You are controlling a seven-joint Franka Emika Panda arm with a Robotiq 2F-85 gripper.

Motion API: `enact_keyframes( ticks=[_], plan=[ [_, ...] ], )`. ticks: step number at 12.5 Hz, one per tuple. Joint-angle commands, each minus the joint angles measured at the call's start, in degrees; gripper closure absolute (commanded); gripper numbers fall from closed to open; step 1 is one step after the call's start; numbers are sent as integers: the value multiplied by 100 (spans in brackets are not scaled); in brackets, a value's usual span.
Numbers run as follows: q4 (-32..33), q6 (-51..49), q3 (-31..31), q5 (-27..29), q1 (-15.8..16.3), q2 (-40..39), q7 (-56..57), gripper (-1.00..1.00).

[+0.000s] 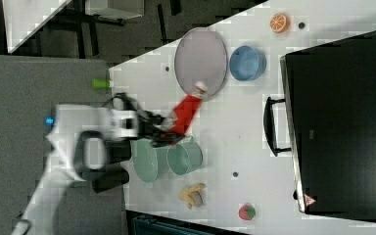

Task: Pick Ketchup from oven and place it on table.

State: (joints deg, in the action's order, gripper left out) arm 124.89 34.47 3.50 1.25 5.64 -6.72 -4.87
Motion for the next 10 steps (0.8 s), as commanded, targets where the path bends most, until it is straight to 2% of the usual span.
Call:
enact_keyframes(
  ticks=[1,7,8,10],
  plan=[
    [467,844,90,-62,-122,-303,-27,-27],
    [555,1601,148,-51,-133,-1052,-35,-26],
    [574,1650,153,-51,-134,-1062,-47,-32],
    [621,1651,169,-51,-134,-1063,-54,-74]
  ],
)
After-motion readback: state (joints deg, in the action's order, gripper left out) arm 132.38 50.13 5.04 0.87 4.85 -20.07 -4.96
